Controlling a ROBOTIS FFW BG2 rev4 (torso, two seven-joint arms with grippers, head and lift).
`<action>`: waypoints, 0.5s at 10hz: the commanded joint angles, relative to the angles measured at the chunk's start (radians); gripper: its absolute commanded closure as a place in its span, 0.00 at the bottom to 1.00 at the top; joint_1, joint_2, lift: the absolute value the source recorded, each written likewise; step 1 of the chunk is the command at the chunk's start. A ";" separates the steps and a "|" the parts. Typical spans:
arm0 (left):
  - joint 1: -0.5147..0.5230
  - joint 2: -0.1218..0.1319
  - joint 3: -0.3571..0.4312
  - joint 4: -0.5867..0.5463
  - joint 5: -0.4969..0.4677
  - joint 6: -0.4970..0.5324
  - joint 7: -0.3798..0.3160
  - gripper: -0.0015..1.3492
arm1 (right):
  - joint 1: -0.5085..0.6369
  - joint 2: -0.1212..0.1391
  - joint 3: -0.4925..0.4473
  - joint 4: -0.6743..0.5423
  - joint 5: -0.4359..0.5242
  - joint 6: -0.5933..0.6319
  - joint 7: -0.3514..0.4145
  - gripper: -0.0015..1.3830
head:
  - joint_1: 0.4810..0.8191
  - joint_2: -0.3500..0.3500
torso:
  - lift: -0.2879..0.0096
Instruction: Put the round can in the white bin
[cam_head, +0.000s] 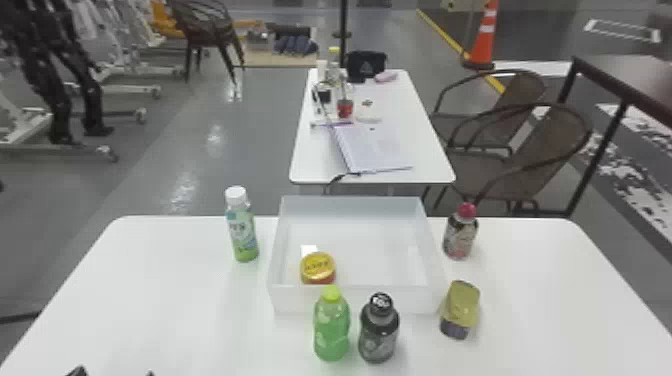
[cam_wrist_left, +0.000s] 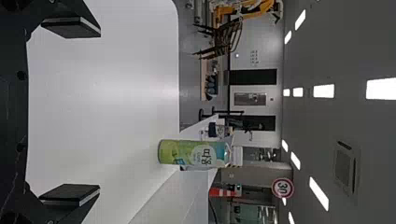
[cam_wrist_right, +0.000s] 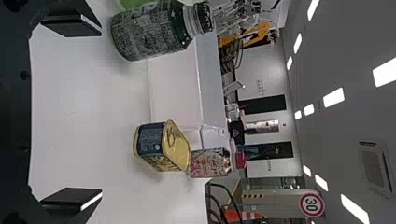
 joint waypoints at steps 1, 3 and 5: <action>-0.002 -0.004 -0.002 0.008 0.008 -0.008 -0.001 0.09 | 0.000 0.000 0.000 0.000 0.000 0.000 0.000 0.06 | 0.20 0.50 | 0.63; -0.006 -0.004 -0.021 0.017 0.026 -0.003 0.001 0.09 | -0.002 0.000 0.000 -0.002 0.000 0.000 0.000 0.06 | 0.20 0.50 | 0.63; -0.010 -0.004 -0.030 0.023 0.035 -0.005 0.001 0.09 | -0.002 0.000 0.000 -0.005 0.003 0.000 0.000 0.06 | 0.20 0.50 | 0.63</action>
